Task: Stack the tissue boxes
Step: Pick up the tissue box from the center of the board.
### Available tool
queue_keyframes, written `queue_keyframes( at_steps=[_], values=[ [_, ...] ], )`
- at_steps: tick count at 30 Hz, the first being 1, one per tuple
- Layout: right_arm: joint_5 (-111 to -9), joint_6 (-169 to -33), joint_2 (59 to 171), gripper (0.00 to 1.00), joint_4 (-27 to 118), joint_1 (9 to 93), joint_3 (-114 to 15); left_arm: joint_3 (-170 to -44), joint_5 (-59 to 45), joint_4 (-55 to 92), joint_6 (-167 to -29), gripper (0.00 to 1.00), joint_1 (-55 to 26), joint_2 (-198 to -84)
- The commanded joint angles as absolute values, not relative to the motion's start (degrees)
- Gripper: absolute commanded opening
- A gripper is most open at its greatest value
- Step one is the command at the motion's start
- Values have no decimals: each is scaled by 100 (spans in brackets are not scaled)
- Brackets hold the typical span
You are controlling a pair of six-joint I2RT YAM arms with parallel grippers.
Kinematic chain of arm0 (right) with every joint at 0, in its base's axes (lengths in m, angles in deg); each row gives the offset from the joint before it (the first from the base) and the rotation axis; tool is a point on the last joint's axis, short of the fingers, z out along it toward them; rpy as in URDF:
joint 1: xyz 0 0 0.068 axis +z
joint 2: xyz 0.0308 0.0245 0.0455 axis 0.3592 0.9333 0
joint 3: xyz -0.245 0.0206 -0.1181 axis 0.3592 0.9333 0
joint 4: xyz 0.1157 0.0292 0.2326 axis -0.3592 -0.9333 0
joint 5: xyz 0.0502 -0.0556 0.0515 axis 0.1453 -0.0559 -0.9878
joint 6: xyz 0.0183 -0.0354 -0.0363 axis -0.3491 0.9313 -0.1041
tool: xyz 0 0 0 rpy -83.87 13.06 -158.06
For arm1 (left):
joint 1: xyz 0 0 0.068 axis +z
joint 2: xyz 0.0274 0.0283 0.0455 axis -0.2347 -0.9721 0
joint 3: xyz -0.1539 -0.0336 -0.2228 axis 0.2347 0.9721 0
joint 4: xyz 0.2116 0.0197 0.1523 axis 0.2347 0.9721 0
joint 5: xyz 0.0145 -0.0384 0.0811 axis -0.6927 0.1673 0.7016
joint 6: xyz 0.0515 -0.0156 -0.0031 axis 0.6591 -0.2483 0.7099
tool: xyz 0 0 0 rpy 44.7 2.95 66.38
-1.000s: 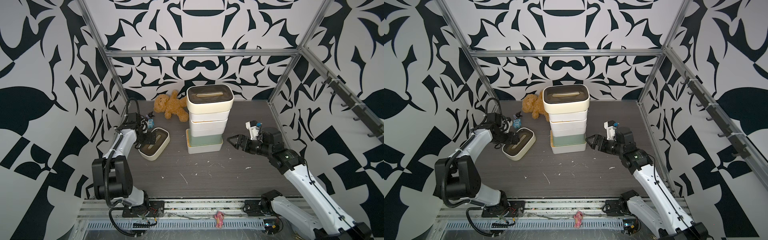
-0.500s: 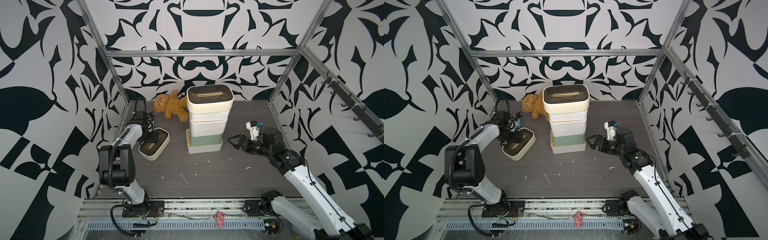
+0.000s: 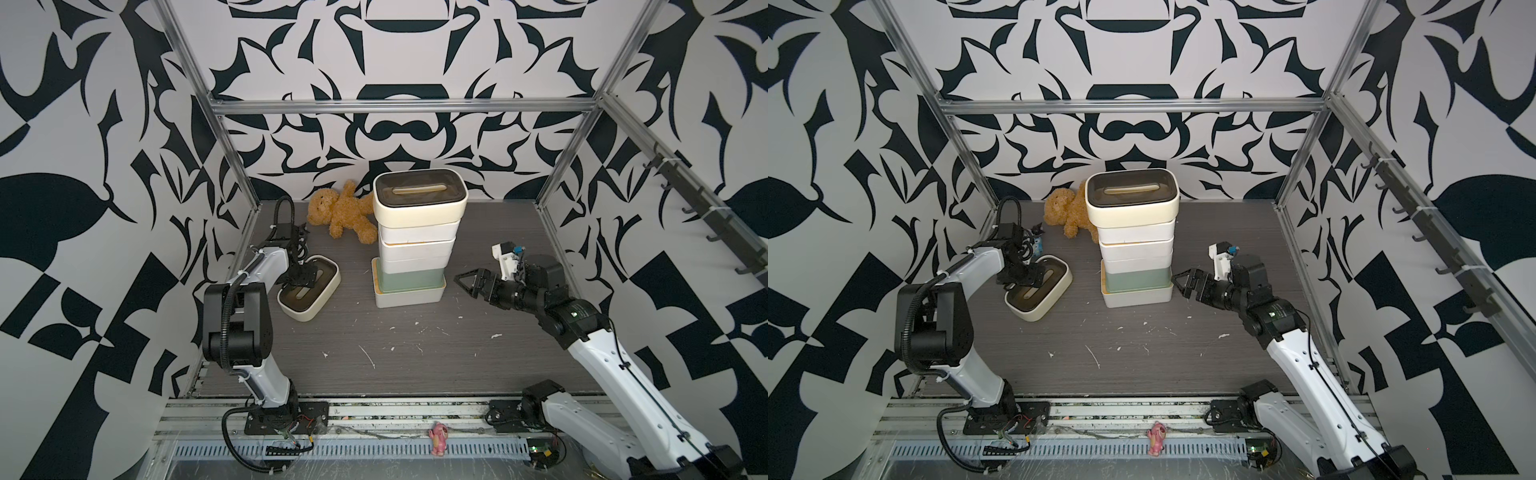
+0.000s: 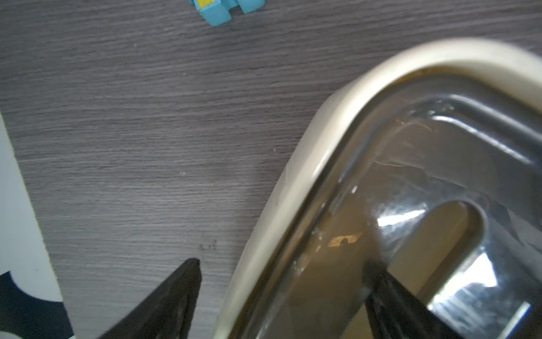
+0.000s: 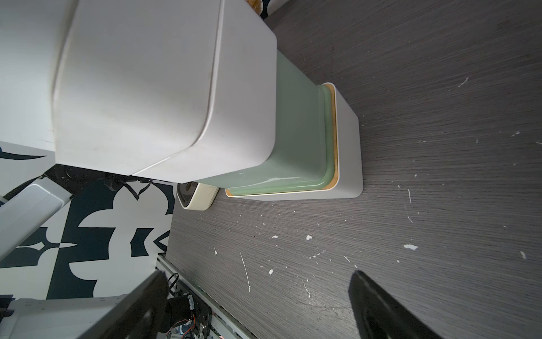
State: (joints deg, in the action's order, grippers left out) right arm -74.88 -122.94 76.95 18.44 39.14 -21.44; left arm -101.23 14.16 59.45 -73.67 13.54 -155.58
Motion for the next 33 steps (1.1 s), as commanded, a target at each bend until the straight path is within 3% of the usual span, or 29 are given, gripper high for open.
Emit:
queue_keyframes(
  at_steps=[1,9,24,33],
  values=[
    [-7556,-12354,7712,99,2047,3924,-2177,-10057,1488,6191,-7472,86,1337,-15416],
    [-7561,-12345,7677,99,2029,3920,-2167,-9792,1432,6161,-7634,75,1325,-15281],
    [-7617,-12395,7686,99,2111,3921,-2157,-9476,1294,6248,-8050,66,1003,-14834],
    [-7644,-12447,7686,99,2152,3924,-2157,-9193,1539,6171,-8267,69,797,-14781]
  ],
)
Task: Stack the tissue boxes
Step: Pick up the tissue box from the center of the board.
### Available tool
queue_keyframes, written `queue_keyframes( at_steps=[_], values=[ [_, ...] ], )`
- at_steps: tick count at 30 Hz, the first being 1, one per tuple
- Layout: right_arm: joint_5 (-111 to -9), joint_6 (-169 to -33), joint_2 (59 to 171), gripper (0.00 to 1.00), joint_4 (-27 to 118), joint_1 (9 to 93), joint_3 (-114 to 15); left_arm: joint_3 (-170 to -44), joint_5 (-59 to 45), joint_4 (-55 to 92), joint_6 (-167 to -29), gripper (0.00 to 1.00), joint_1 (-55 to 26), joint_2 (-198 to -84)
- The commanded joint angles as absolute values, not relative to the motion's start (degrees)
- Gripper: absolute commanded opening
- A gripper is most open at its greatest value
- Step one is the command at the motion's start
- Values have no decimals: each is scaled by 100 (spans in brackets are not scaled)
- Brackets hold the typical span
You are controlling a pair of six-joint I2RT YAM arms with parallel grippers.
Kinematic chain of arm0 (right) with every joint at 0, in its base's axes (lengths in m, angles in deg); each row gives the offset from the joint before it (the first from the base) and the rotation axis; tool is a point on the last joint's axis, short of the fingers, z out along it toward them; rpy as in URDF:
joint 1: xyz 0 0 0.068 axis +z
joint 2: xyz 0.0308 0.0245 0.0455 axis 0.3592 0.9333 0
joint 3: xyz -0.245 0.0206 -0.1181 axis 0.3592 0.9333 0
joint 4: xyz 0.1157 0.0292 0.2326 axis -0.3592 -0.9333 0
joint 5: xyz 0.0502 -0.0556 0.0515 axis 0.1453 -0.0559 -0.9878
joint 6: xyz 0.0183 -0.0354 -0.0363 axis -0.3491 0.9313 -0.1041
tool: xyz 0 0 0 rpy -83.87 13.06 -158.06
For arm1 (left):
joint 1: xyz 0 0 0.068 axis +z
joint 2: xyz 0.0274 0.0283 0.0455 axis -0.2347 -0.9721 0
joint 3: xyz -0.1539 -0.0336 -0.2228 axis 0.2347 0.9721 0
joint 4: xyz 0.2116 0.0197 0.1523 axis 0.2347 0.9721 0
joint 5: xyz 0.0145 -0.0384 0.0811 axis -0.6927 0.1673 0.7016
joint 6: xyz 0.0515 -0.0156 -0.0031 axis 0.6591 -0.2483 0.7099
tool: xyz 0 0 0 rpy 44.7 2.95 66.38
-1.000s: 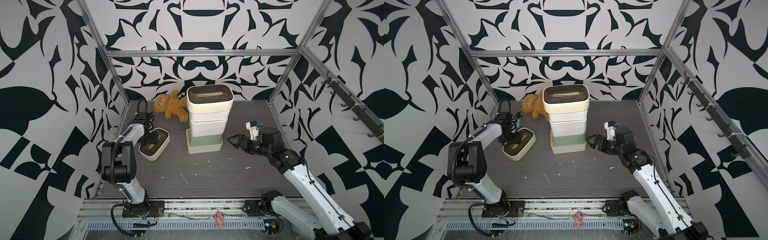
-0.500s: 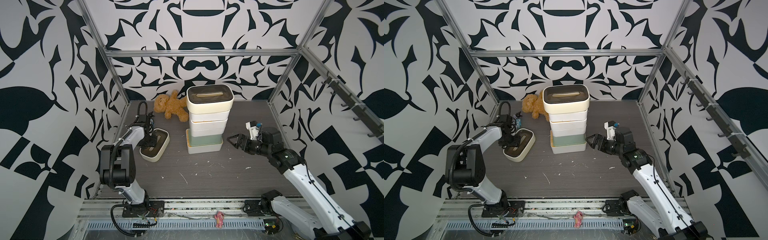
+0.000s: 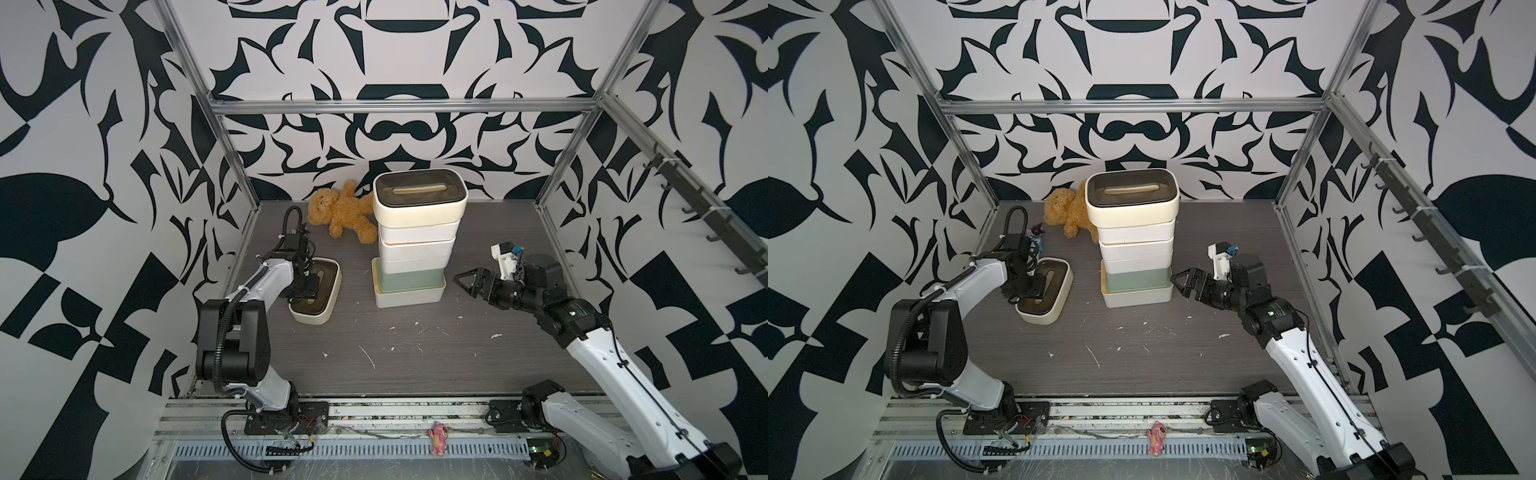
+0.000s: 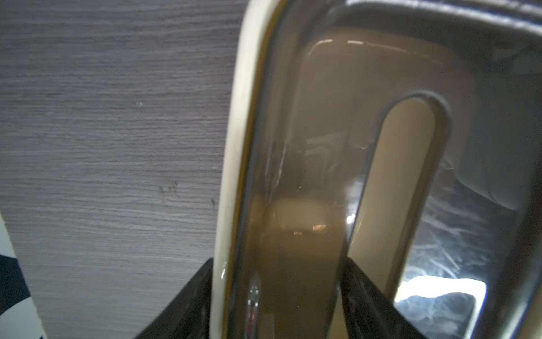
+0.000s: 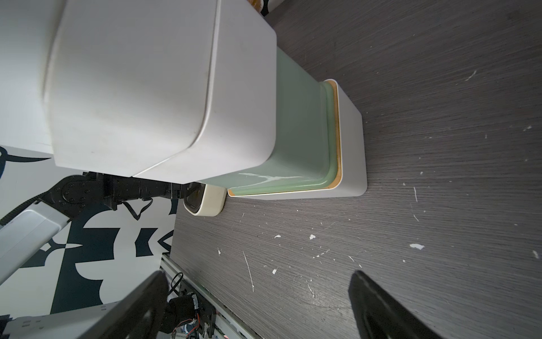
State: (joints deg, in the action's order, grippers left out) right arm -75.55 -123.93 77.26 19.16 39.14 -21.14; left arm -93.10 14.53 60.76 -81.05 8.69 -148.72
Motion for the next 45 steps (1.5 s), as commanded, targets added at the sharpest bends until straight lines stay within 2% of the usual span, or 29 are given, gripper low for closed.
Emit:
queue_keyframes(
  at_steps=[1,12,19,27,36,45],
  values=[
    [-7650,-12452,7686,99,2162,3924,-2153,-9180,1571,6152,-8271,70,782,-14806],
    [-7644,-12472,7633,99,2159,3921,-2123,-9234,1658,6093,-8311,65,737,-14998],
    [-7635,-12470,7624,99,2156,3917,-2151,-9188,1675,6052,-8337,60,675,-14541],
    [-7576,-12399,7633,99,2041,3924,-2306,-8834,1383,5881,-8404,54,643,-13540],
    [-7489,-12262,7657,99,1871,3924,-2571,-8393,1062,5724,-8712,53,643,-12299],
    [-7051,-12204,7523,99,1744,3917,-2942,-8194,-111,5641,-9037,52,610,-10780]
  ],
)
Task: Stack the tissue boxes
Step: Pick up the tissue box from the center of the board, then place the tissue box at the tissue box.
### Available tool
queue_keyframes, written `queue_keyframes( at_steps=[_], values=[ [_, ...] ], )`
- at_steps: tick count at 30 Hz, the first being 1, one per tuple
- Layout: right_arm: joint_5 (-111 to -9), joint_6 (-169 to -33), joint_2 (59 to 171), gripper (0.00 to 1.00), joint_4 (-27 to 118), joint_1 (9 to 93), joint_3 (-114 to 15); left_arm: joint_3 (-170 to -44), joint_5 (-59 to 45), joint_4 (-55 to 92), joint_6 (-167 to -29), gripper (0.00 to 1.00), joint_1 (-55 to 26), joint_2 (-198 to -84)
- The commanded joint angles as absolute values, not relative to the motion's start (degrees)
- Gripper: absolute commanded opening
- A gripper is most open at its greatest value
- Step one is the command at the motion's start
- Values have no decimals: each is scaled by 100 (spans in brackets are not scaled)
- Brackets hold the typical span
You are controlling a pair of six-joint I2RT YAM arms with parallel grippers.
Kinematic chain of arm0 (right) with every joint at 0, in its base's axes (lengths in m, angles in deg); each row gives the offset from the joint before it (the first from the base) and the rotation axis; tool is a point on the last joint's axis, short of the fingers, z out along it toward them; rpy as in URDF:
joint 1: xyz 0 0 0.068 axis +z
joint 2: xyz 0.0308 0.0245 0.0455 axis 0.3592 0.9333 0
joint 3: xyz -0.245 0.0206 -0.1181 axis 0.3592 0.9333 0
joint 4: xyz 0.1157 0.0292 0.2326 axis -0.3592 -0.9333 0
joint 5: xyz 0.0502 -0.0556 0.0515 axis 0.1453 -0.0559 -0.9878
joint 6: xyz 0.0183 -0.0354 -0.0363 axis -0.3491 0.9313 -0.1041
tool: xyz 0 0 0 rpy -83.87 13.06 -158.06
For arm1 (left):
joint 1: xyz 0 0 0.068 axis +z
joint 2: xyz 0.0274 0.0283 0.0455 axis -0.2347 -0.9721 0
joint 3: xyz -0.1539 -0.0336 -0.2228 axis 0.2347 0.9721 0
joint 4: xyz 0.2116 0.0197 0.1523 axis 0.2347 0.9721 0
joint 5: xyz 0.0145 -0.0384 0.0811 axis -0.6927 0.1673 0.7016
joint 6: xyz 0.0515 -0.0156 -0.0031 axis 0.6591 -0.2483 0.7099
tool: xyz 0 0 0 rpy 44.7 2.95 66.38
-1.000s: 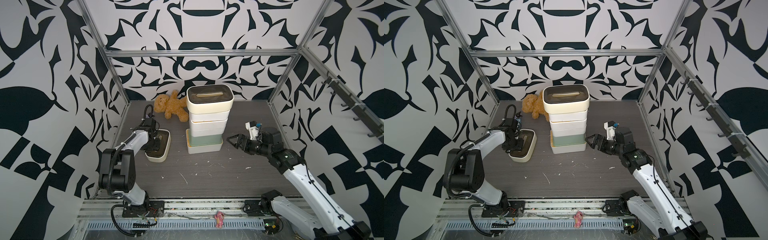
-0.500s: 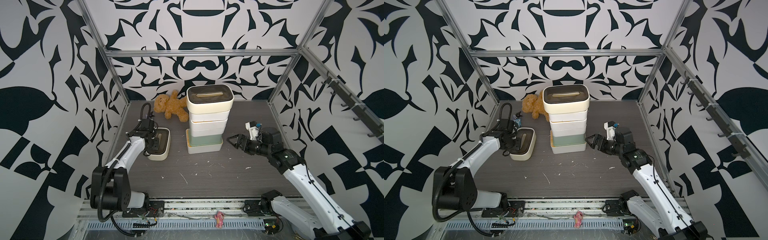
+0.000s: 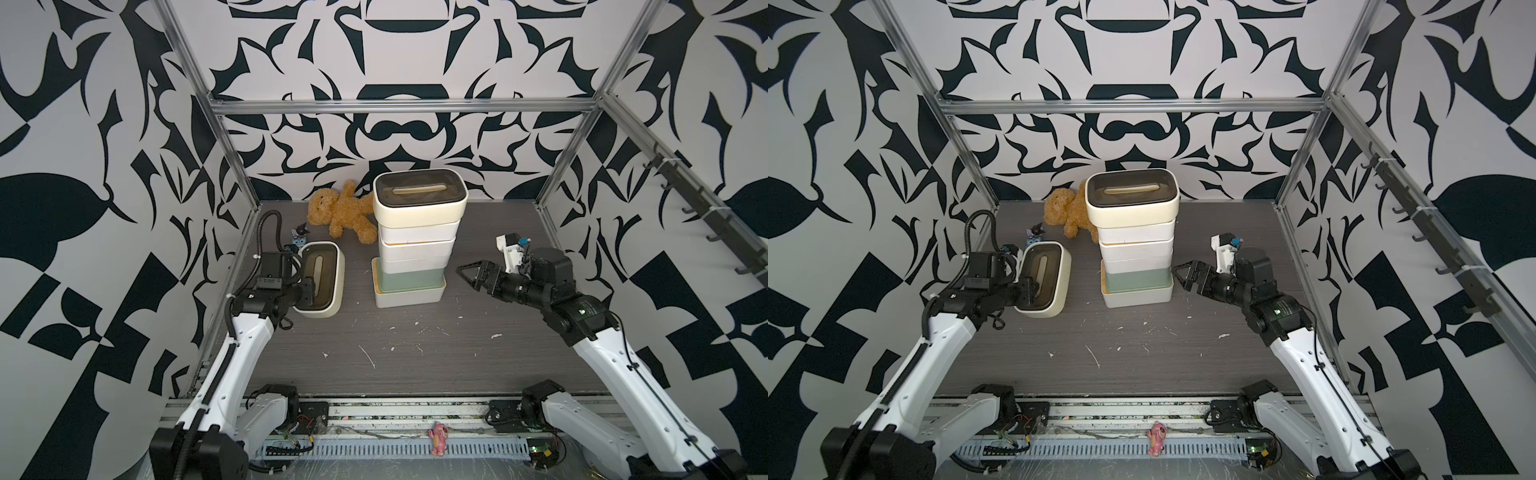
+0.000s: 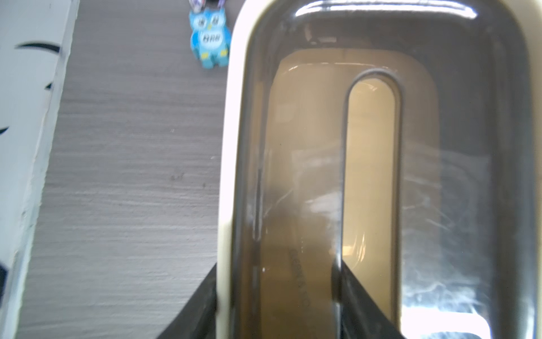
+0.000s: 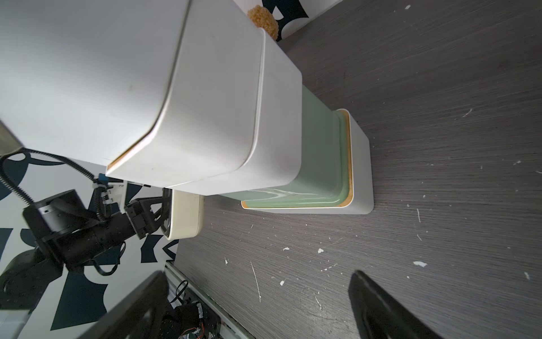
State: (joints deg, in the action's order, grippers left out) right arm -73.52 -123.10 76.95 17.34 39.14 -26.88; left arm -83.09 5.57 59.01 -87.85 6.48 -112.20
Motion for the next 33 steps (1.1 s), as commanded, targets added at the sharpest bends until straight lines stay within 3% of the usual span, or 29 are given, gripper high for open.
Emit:
queue_keyframes(
  at_steps=[1,10,21,33],
  values=[
    [-6981,-12224,7471,99,1775,3922,-2928,-8162,-174,5628,-9055,51,593,-10615],
    [-6606,-12739,7332,99,1911,3921,-3176,-7855,-901,5600,-8946,50,532,-9174],
    [-7390,-12700,7503,98,2303,4085,-3755,-7744,-1538,5494,-8529,49,419,-8382],
    [-5961,-11657,8375,100,2252,6649,-4579,-8065,-1605,5439,-8126,49,-3,-8576]
  ],
)
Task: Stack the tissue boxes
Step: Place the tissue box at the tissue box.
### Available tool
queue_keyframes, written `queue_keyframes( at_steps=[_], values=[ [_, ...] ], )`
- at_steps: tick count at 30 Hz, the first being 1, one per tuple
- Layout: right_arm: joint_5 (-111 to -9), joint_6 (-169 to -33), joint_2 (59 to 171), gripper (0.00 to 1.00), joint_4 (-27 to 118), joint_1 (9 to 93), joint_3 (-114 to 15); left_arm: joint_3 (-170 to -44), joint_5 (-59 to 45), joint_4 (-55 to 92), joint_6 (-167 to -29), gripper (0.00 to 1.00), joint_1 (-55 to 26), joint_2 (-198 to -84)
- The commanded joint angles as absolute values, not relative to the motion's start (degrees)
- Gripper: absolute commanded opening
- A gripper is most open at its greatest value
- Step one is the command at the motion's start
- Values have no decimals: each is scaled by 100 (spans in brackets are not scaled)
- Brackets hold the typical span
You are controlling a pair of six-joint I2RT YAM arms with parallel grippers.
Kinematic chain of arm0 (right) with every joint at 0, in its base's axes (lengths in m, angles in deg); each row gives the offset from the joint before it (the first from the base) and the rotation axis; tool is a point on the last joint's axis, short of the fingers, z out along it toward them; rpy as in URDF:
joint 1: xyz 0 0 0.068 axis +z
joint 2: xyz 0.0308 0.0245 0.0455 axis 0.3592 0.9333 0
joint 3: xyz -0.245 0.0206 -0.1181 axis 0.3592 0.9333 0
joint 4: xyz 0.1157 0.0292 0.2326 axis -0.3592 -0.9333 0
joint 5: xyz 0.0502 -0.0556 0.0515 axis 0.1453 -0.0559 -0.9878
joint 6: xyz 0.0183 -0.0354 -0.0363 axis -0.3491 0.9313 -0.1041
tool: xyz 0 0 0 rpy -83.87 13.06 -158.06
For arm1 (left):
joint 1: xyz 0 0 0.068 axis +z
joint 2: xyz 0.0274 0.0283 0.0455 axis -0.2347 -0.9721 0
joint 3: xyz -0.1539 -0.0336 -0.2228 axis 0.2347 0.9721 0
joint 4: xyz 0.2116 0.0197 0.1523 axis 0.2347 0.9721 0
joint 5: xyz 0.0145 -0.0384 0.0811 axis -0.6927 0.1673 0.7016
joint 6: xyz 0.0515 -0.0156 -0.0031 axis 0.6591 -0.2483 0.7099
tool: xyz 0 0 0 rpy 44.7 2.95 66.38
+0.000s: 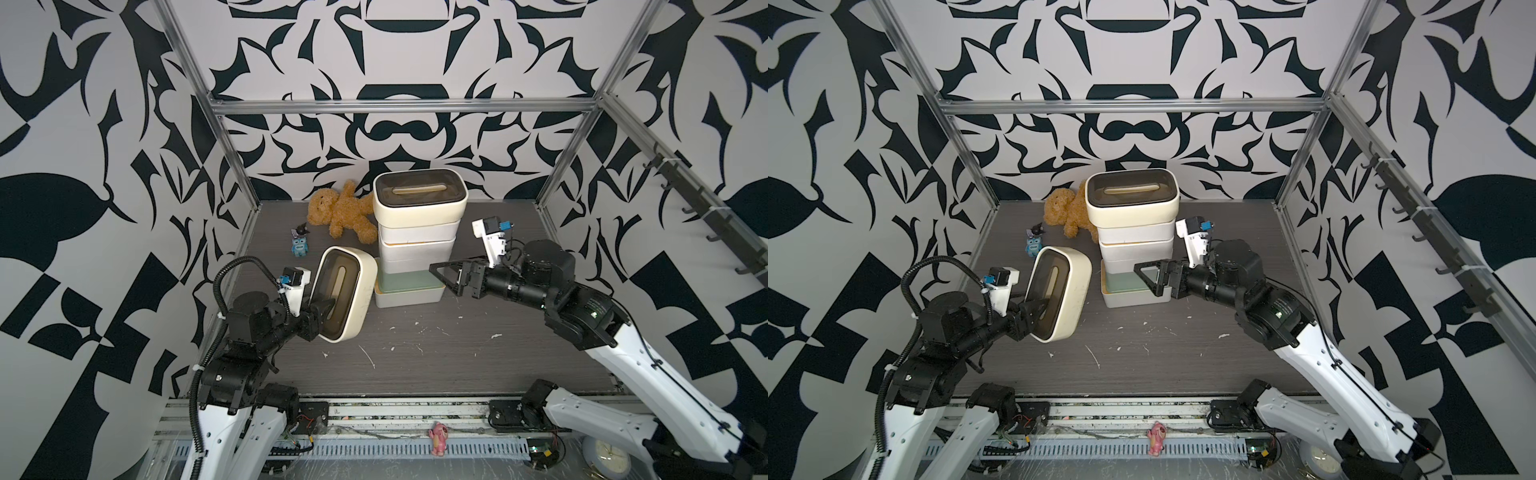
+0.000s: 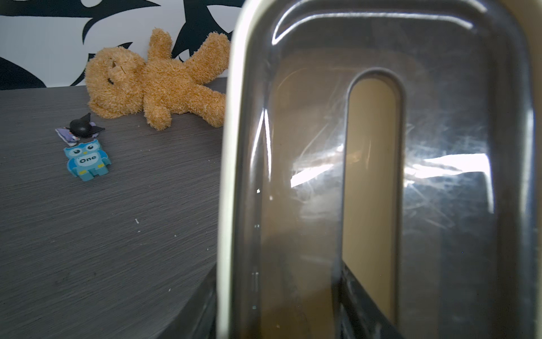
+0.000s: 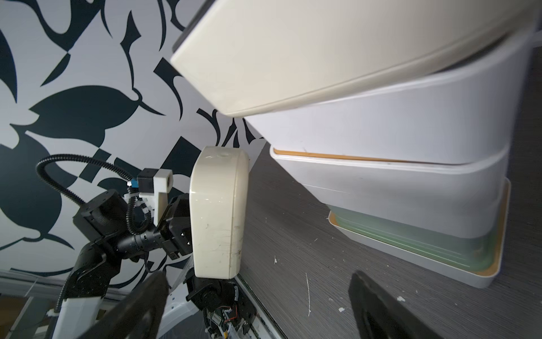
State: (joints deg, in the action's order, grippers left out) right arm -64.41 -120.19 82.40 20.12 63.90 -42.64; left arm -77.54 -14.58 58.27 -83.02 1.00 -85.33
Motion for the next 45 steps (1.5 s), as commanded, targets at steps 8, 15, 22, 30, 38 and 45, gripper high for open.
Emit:
queue_keyframes(
  at_steps=[8,15,22,30,38,45],
  values=[
    [-5523,-11648,9082,100,2310,7382,-4952,-8203,-912,5410,-7732,48,-961,-8843],
    [-5163,-11966,9309,100,2217,7611,-4945,-8256,473,5174,-7484,50,-2497,-9157],
    [-5072,-12285,9251,99,2035,7611,-4728,-8073,1098,4619,-7375,51,-3415,-9202],
    [-5124,-12393,9119,98,1877,7612,-4482,-8038,1077,4406,-7365,51,-3468,-9240],
    [-5526,-12440,9129,94,1917,7607,-4427,-7936,1040,4248,-7234,51,-3477,-9343],
    [-5572,-12472,9193,93,1827,7615,-4410,-7803,1009,4043,-7216,51,-3477,-9269]
  ],
)
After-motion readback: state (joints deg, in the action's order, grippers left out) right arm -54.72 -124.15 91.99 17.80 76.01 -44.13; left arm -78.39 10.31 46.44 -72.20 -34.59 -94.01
